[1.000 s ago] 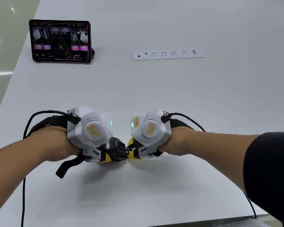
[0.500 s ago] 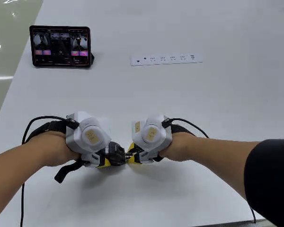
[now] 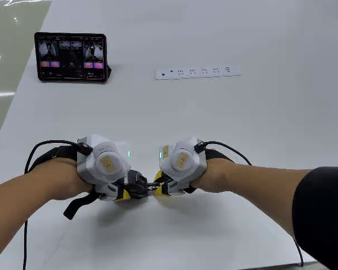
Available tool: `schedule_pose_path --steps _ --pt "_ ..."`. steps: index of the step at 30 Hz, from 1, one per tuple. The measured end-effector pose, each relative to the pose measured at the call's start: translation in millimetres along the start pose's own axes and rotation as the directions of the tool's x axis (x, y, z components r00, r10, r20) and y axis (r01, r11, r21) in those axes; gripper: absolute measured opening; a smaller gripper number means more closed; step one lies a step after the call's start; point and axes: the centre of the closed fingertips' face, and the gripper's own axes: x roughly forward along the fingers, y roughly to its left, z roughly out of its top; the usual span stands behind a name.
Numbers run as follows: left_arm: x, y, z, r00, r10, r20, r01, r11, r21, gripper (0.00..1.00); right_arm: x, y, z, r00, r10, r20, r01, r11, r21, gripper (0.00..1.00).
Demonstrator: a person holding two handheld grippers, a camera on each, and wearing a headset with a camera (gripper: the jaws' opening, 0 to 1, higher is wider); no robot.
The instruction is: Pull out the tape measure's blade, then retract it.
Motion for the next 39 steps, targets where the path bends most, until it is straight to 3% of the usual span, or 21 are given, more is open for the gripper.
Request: schedule_pose_path --steps 39 --pt "-0.5 -1.0 -1.0 1.0000 0.000 -0.003 0.000 1.000 0.000 0.31 -14.6 -0.6 -18.8 0.9996 -0.007 -0.028 0.007 1.000 0.013 0.09"
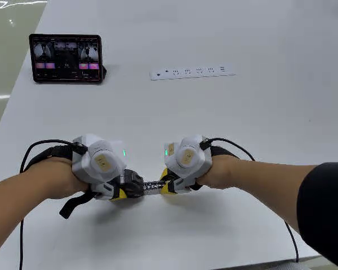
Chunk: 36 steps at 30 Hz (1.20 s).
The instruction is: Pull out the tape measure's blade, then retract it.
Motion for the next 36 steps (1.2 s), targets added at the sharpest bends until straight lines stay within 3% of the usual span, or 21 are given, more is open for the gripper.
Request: schedule_pose_path --steps 36 --pt "0.9 1.4 -0.1 1.0000 0.003 -0.004 -0.003 1.000 -0.002 0.31 -10.2 -2.1 -16.3 0.9997 -0.009 -0.021 0.009 1.000 0.004 0.09"
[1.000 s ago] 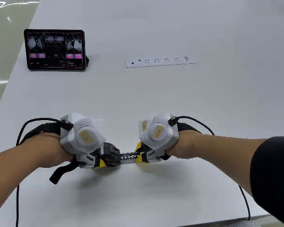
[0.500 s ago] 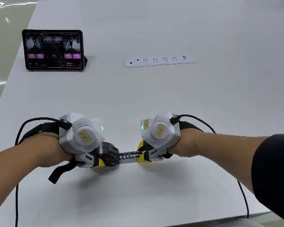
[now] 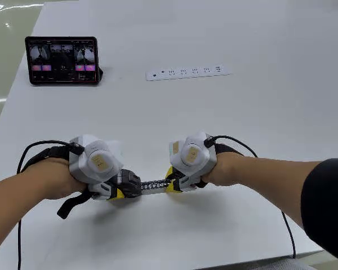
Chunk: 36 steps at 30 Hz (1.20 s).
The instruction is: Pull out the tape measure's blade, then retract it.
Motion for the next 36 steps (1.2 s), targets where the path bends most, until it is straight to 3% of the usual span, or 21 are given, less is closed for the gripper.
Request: schedule_pose_path --steps 36 --pt "-0.4 -0.6 0.9 1.0000 0.004 0.001 -0.004 1.000 -0.001 0.31 -10.5 1.6 -14.6 0.9999 -0.004 -0.013 0.004 1.000 0.005 0.09"
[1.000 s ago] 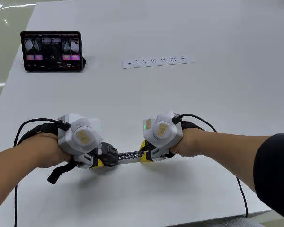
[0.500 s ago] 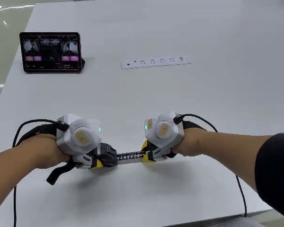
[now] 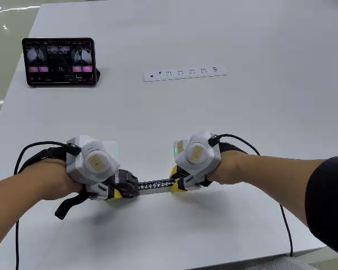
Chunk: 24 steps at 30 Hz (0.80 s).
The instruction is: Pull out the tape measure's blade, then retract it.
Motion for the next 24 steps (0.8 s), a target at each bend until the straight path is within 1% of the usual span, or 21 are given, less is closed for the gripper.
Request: schedule_pose_path --steps 24 --pt "-0.3 -0.8 -1.6 1.0000 0.003 0.002 -0.003 1.000 -0.005 0.31 -6.6 -1.1 -9.3 0.9999 0.000 -0.015 0.000 1.000 0.009 0.09"
